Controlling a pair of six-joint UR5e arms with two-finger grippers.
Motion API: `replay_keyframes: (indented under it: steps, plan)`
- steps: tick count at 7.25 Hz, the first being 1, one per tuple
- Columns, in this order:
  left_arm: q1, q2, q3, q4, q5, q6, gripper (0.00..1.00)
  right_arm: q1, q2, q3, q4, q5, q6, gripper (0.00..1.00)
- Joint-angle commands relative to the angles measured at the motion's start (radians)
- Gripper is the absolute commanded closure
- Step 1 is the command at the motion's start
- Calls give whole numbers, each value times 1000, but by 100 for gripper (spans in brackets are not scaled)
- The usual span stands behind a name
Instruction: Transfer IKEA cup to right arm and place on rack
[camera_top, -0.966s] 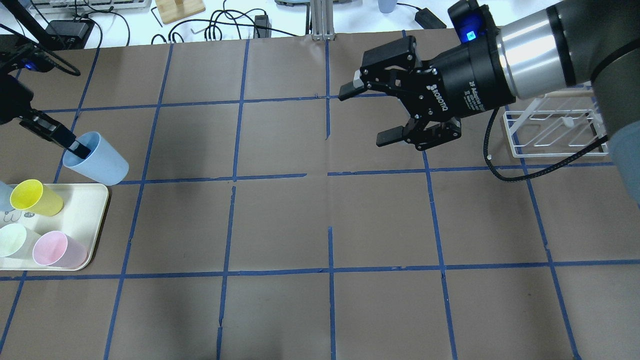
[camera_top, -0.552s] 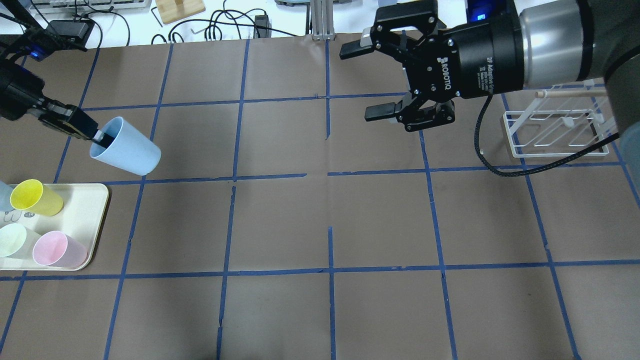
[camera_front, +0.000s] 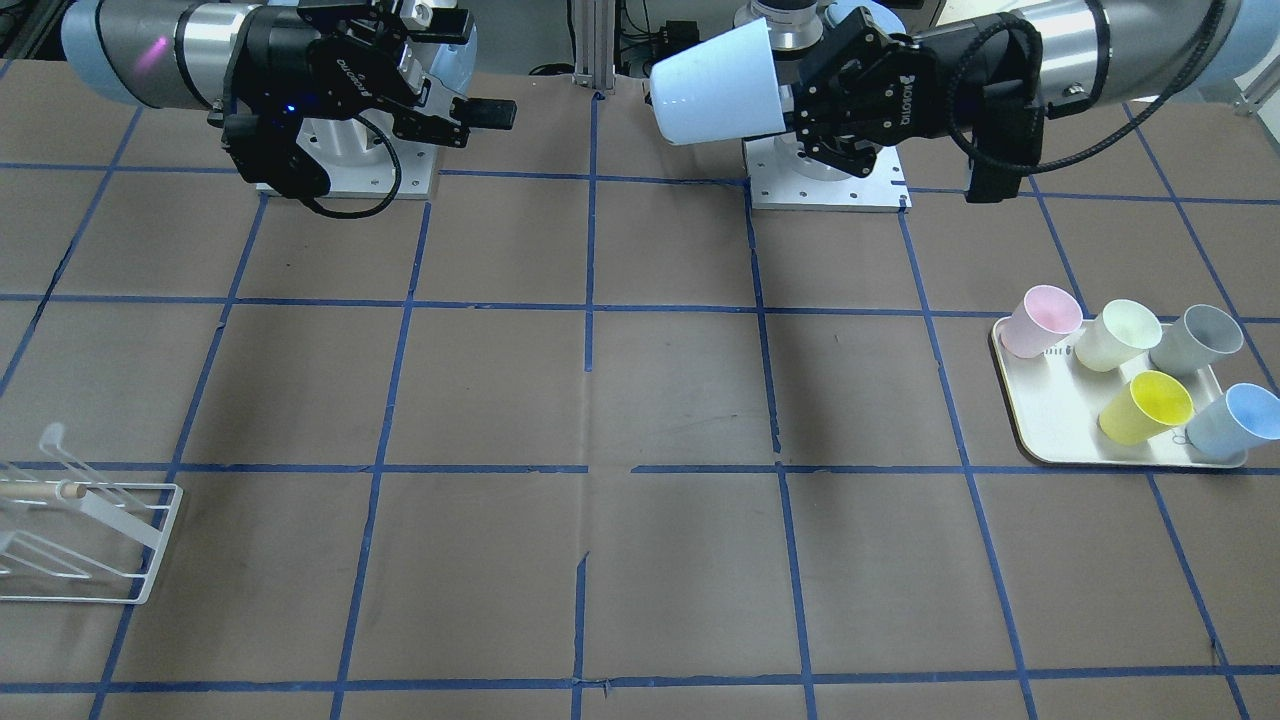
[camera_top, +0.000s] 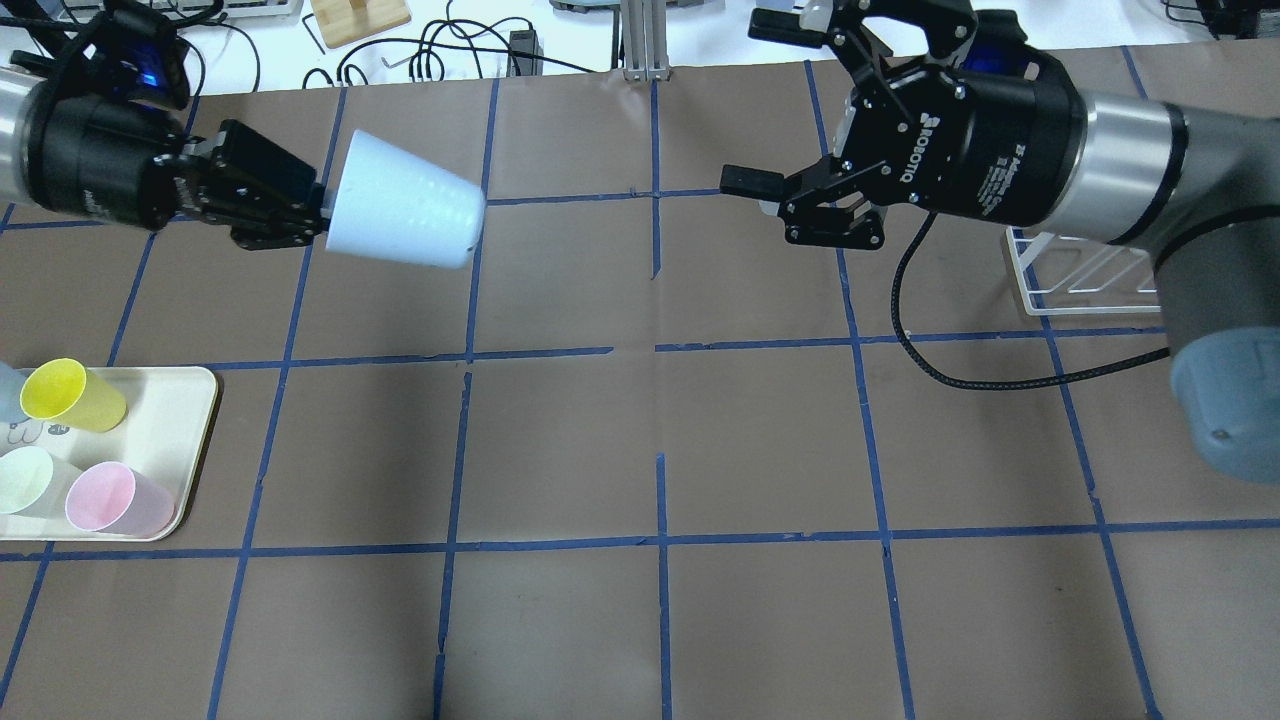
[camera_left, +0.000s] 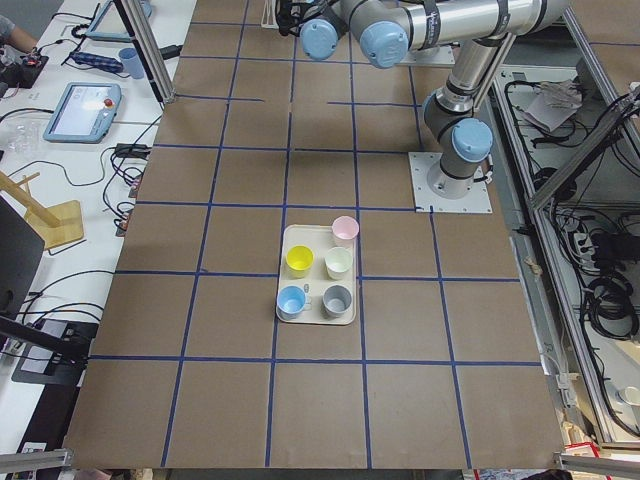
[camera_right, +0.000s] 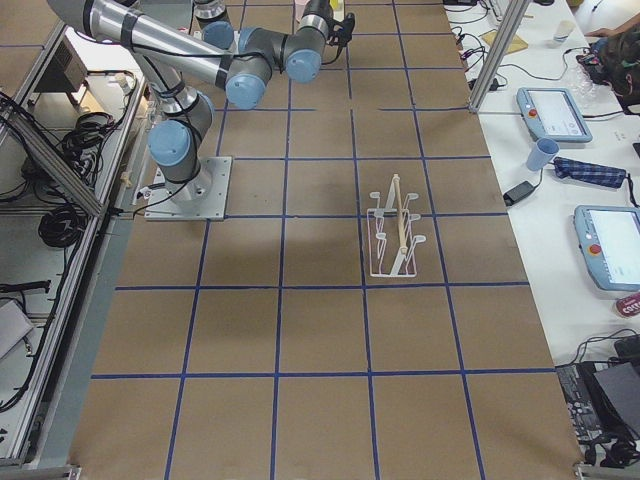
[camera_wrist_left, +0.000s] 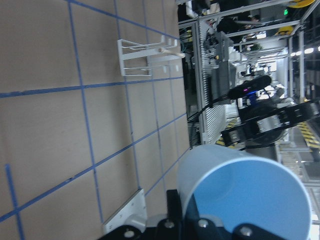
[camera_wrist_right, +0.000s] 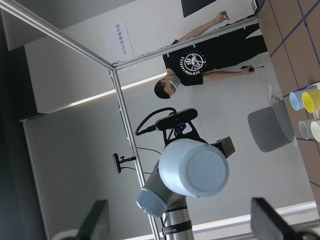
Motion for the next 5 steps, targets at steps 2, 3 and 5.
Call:
replay_keyframes:
  steps: [2, 3, 5]
  plan:
    - [-117, 13, -16, -11, -196, -98, 100, 5, -2, 32, -153, -59, 81, 0]
    - [-119, 10, -16, -11, -190, -109, 100, 5, -11, 5, -182, -123, 160, 0]
    - [-122, 4, -18, -8, -182, -109, 100, 10, -52, -47, -182, -204, 340, 0]
